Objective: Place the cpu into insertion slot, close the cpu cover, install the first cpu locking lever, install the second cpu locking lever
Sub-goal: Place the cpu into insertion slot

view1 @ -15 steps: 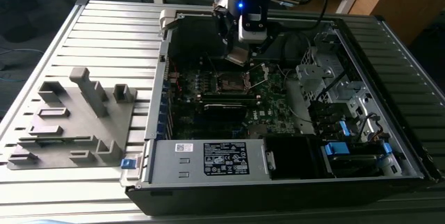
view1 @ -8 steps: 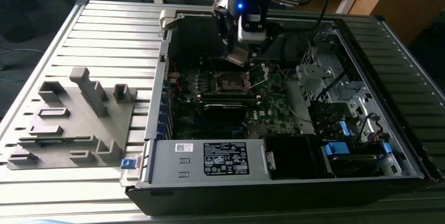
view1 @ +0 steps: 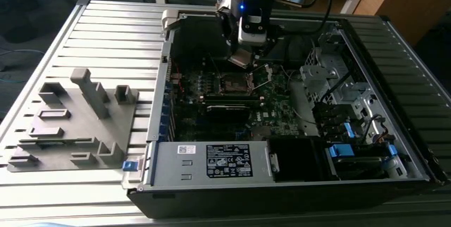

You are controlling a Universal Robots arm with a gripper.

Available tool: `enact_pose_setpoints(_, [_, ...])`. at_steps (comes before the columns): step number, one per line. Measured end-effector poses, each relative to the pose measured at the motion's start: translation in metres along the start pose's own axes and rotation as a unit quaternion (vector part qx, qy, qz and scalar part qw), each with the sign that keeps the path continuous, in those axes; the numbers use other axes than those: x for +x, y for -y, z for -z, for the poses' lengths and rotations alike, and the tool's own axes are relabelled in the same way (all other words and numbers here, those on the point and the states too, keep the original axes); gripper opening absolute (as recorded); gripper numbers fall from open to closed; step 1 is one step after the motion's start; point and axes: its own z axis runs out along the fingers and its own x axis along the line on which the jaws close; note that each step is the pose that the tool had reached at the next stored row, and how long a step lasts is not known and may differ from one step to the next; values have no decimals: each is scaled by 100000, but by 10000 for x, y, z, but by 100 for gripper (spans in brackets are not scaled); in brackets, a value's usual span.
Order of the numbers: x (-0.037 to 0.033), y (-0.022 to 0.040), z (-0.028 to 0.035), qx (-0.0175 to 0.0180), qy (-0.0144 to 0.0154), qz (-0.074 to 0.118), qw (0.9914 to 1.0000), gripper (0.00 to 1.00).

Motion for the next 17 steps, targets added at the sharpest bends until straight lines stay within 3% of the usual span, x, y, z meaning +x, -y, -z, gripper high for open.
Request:
enact_pose_setpoints(13, [0,2,-23,-9,9,-100,100000,54])
enact_pose_setpoints(17, [0,6,-60,-29,160,-1750,99985,54])
